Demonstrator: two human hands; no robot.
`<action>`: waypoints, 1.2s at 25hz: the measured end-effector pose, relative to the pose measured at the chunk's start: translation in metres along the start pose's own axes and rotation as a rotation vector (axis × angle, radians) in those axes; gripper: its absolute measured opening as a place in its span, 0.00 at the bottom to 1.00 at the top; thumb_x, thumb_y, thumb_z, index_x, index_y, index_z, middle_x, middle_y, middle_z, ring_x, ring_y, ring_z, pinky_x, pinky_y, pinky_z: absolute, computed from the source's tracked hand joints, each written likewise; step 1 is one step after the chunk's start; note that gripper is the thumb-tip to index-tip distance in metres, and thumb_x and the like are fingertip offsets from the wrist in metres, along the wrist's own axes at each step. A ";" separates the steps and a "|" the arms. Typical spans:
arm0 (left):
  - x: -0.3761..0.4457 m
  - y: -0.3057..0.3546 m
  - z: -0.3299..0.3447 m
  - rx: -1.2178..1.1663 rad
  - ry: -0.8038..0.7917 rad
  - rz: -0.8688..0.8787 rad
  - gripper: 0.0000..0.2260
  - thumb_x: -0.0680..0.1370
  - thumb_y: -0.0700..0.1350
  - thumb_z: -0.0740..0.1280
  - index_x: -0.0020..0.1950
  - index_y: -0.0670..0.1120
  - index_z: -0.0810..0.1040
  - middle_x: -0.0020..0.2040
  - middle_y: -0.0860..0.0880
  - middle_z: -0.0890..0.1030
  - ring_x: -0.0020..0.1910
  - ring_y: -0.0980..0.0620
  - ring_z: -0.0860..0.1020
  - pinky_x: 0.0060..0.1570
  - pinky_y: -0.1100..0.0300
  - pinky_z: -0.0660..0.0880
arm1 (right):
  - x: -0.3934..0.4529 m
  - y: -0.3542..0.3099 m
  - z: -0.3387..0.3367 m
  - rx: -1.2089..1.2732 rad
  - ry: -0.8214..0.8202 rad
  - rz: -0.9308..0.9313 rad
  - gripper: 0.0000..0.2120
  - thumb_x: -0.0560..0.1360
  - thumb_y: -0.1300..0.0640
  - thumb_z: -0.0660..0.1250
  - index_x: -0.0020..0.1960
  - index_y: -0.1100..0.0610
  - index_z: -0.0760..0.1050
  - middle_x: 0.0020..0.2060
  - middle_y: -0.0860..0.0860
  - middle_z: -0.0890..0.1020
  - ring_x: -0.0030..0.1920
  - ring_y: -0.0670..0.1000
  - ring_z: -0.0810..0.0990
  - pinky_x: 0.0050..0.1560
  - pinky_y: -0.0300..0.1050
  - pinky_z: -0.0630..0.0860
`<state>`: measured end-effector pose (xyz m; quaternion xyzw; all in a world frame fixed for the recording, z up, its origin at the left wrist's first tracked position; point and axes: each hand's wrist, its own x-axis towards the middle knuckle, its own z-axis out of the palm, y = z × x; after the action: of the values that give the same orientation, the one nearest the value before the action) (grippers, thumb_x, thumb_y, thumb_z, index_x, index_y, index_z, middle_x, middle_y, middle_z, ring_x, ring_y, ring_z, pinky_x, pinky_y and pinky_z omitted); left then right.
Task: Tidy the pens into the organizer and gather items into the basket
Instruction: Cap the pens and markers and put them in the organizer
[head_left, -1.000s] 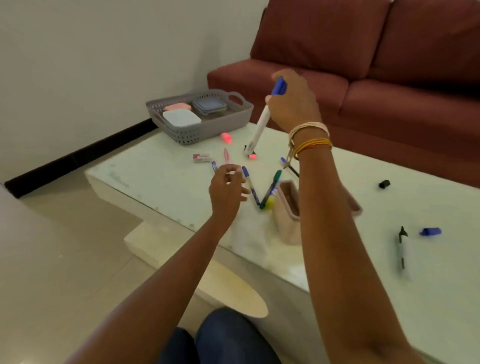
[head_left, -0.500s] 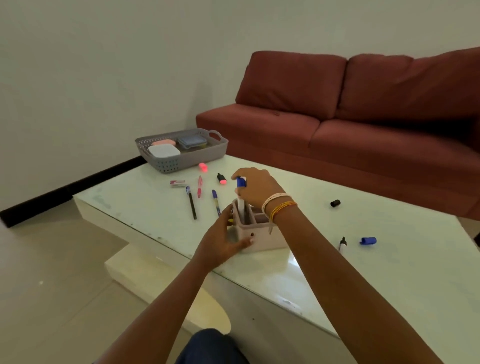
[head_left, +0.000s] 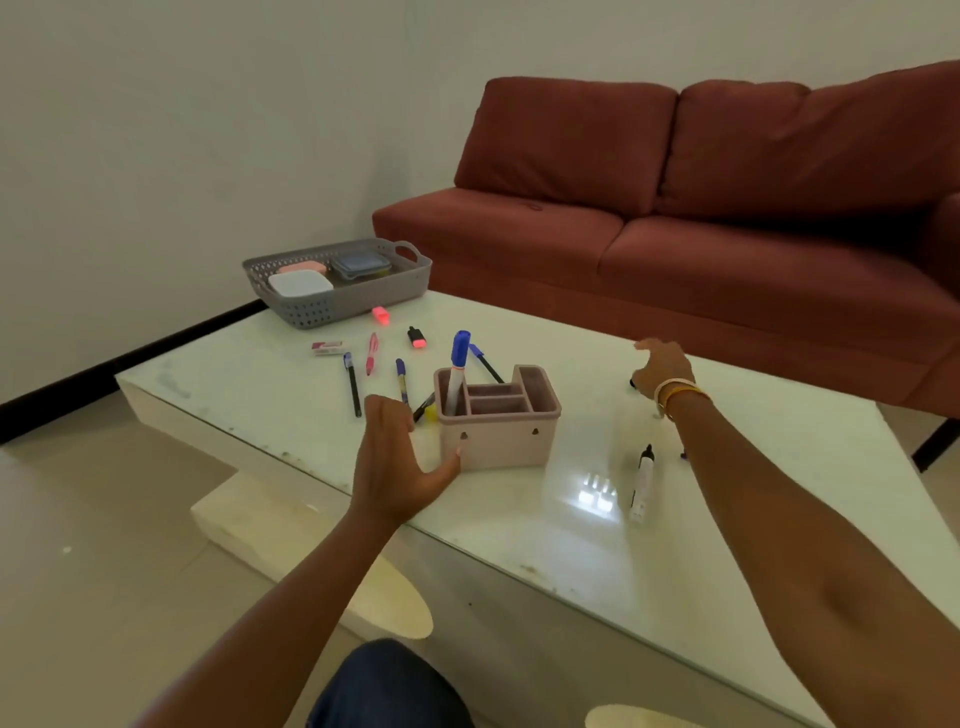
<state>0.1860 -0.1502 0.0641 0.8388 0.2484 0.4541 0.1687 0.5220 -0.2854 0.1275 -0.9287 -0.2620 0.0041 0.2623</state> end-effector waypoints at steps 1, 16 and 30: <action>-0.009 0.016 0.000 0.011 0.021 0.089 0.21 0.67 0.57 0.70 0.46 0.46 0.65 0.45 0.48 0.67 0.35 0.55 0.64 0.29 0.71 0.64 | 0.003 0.011 0.006 -0.082 -0.086 -0.028 0.26 0.74 0.66 0.61 0.71 0.55 0.68 0.70 0.60 0.68 0.68 0.62 0.70 0.67 0.52 0.70; -0.039 0.168 0.123 0.200 -0.456 0.052 0.18 0.82 0.51 0.51 0.54 0.41 0.75 0.41 0.43 0.78 0.36 0.45 0.77 0.29 0.60 0.62 | -0.024 0.045 0.005 -0.160 -0.134 -0.174 0.13 0.73 0.64 0.66 0.56 0.62 0.82 0.56 0.57 0.82 0.58 0.58 0.79 0.59 0.47 0.76; -0.028 0.096 0.050 -0.345 -0.360 -0.119 0.13 0.81 0.42 0.60 0.64 0.42 0.75 0.42 0.49 0.77 0.38 0.53 0.74 0.40 0.66 0.72 | -0.106 0.015 -0.017 1.090 -0.527 -0.018 0.06 0.77 0.65 0.64 0.51 0.62 0.79 0.40 0.53 0.79 0.33 0.45 0.79 0.37 0.37 0.81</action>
<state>0.2407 -0.2474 0.0675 0.8489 0.1823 0.3222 0.3773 0.4402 -0.3559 0.1209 -0.6258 -0.2863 0.3656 0.6267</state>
